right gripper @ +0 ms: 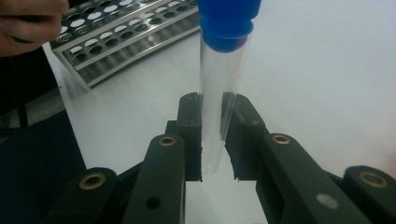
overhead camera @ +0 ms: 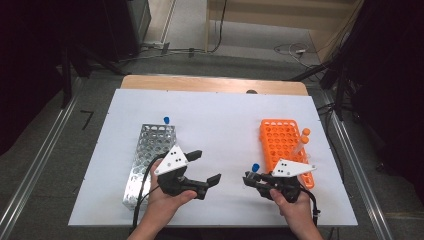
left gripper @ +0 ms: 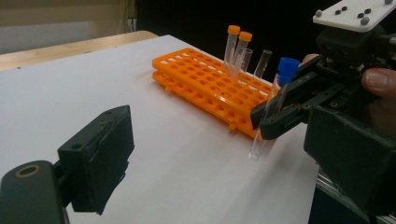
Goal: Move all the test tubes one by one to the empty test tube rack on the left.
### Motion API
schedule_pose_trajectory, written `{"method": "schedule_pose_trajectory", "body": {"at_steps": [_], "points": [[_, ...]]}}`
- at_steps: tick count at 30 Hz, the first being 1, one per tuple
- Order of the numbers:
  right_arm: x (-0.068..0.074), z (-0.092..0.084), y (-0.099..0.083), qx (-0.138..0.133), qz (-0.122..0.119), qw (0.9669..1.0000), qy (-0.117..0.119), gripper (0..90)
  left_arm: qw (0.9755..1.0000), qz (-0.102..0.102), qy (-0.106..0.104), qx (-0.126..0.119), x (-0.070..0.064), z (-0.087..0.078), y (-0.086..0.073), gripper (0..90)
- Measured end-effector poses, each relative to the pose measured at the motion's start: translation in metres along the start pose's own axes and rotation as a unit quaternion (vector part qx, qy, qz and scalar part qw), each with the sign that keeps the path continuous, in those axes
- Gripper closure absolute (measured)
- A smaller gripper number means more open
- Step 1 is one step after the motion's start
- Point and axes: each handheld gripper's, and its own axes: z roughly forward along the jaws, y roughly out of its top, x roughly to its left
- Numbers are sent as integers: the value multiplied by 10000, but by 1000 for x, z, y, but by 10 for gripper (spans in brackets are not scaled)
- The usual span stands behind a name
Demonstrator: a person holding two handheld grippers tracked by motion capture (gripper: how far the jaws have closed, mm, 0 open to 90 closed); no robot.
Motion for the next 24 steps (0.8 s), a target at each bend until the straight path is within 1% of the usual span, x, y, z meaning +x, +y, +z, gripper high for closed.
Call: {"method": "schedule_pose_trajectory", "body": {"at_steps": [3,6,7,10,11,12,14,15,17,18,19,24], "points": [[3,2,1,10,-13,10000,63,745,10000,8,-1,58,-5,5,0,141],[9,7,2,34,-70,9999,144,745,9999,43,-53,122,-10,10,0,200],[9,7,2,34,-70,9999,144,745,9998,68,-94,148,-11,12,0,200],[14,12,3,40,-123,9997,219,745,9996,111,-154,207,-16,16,-1,247],[14,12,3,40,-123,9997,219,745,9996,118,-173,208,-17,18,-1,247],[17,13,4,52,-136,9996,252,745,9995,129,-187,212,-18,19,-1,276],[18,14,4,62,-141,9995,266,745,9994,139,-234,200,-20,20,-1,290],[19,15,5,68,-180,9994,283,745,9994,140,-261,194,-21,21,-2,327],[20,16,5,76,-177,9994,289,745,9992,149,-319,208,-22,22,-2,343],[22,17,5,78,-188,9993,308,745,9991,159,-324,215,-22,22,-2,368],[22,17,5,78,-188,9993,308,745,9990,160,-347,213,-23,23,-3,368],[26,20,6,102,-246,9990,364,745,9984,201,-483,204,-25,25,-3,457]]}}
